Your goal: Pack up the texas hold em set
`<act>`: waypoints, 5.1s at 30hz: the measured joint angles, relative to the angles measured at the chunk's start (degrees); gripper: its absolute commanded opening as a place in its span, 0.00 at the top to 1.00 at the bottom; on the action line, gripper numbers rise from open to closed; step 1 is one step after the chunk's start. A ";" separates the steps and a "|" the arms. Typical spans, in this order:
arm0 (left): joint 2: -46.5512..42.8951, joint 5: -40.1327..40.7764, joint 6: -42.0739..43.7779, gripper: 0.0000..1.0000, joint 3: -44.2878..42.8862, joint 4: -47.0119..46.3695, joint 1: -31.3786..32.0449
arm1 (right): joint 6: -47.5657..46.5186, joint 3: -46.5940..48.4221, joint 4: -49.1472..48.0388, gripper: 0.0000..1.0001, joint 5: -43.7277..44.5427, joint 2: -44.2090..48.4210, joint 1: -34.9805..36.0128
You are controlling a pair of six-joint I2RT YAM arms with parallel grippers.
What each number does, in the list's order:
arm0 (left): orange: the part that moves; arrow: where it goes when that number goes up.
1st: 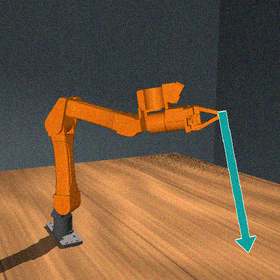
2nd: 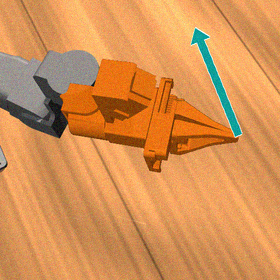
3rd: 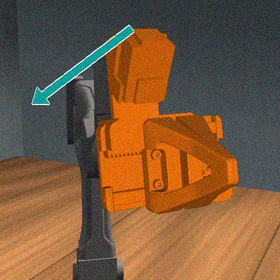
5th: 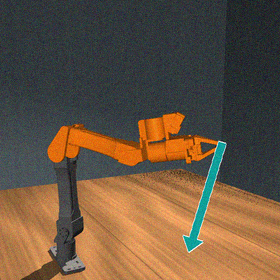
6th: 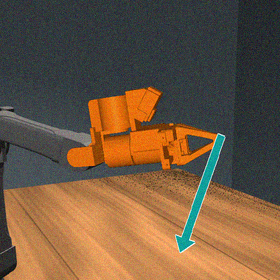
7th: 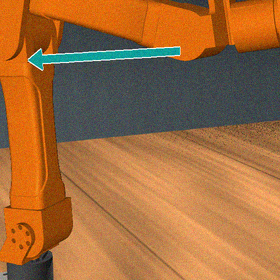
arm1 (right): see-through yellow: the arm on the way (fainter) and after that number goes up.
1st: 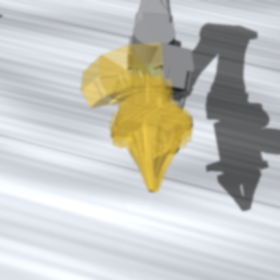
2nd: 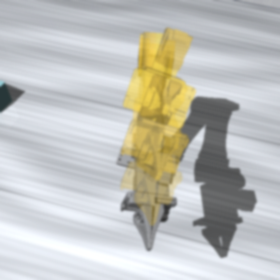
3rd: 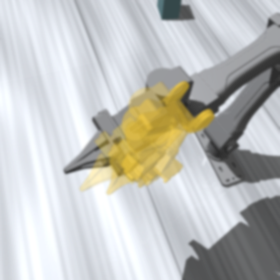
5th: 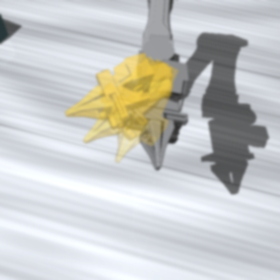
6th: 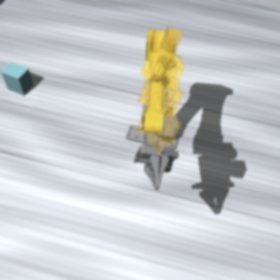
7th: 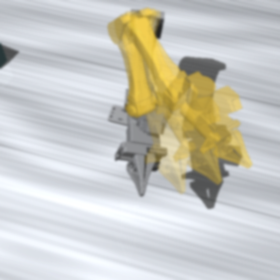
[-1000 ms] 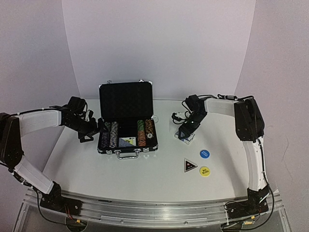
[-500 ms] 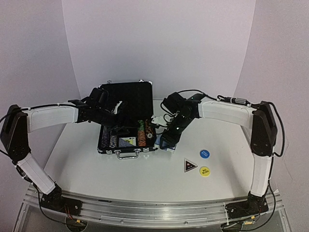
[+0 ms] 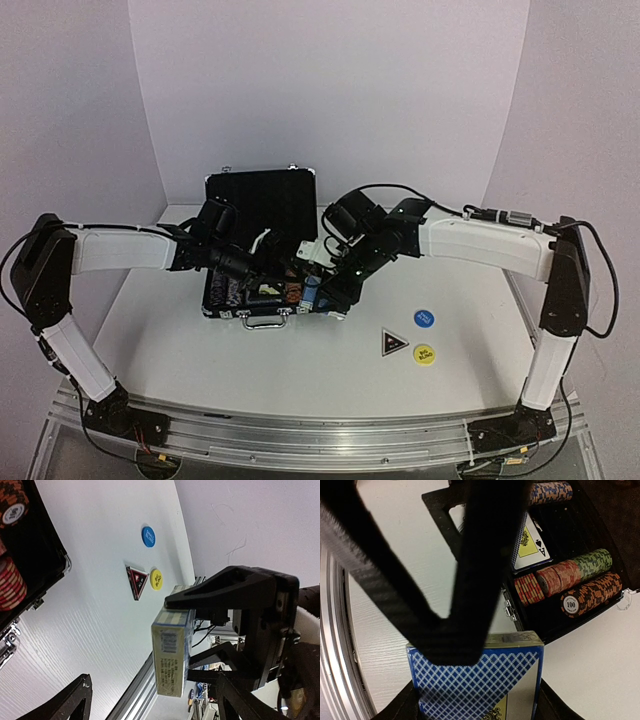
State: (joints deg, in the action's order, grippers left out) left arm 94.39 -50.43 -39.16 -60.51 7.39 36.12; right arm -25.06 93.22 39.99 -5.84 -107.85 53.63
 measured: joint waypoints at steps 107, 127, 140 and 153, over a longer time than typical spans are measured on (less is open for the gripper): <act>25.28 29.02 10.41 0.35 -32.85 30.23 -15.54 | 26.65 -17.63 -9.98 0.11 26.36 19.16 -0.07; 28.28 28.07 11.74 0.41 -36.33 31.54 -13.64 | 26.60 -17.63 -9.97 0.11 26.66 19.37 -0.07; 27.90 30.01 11.81 0.41 -36.11 31.71 -13.26 | 26.60 -17.63 -9.98 0.11 26.68 19.49 -0.07; 25.94 31.35 11.89 0.42 -31.87 31.91 -13.00 | 27.04 -17.65 -9.98 0.11 26.64 19.49 -0.07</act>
State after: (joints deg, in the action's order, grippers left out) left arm 120.33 -19.08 -27.27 -92.38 39.30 23.11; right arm 1.98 75.57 30.01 20.80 -88.36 53.56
